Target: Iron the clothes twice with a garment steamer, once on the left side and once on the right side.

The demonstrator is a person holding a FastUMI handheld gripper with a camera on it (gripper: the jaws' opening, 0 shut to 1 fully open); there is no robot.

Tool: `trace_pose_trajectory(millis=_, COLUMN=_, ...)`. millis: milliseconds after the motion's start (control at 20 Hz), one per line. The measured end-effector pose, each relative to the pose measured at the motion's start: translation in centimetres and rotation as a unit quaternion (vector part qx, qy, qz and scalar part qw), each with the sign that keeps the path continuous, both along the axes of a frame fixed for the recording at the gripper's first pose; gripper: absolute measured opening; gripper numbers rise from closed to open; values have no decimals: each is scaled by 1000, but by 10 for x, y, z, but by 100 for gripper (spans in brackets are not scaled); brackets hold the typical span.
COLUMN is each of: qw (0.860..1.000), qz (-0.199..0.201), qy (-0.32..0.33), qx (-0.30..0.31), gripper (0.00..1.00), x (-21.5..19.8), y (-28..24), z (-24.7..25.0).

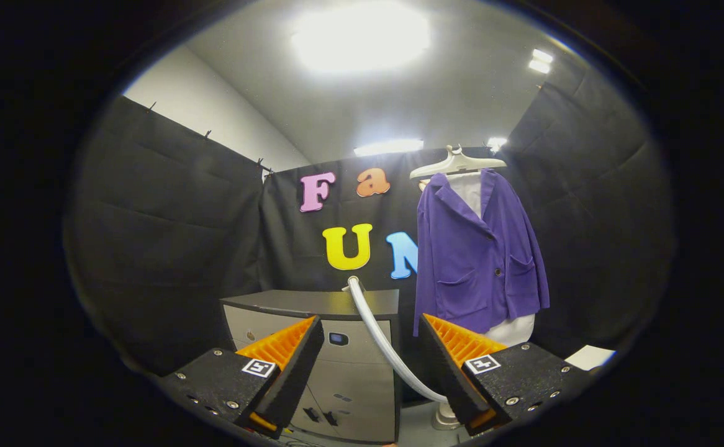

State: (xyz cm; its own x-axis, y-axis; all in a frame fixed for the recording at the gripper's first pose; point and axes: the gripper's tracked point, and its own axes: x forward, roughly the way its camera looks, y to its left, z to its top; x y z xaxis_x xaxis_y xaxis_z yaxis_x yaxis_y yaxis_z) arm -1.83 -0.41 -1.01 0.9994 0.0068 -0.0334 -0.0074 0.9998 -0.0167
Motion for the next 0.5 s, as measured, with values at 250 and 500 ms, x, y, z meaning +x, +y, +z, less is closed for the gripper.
trace_pose_trajectory(millis=250, qw=1000, qz=2, qy=0, qx=0, gripper=94, x=1, y=1, z=3)
trace_pose_trajectory(millis=500, qw=1000, qz=0, qy=-6, qx=0, gripper=94, x=2, y=3, z=7)
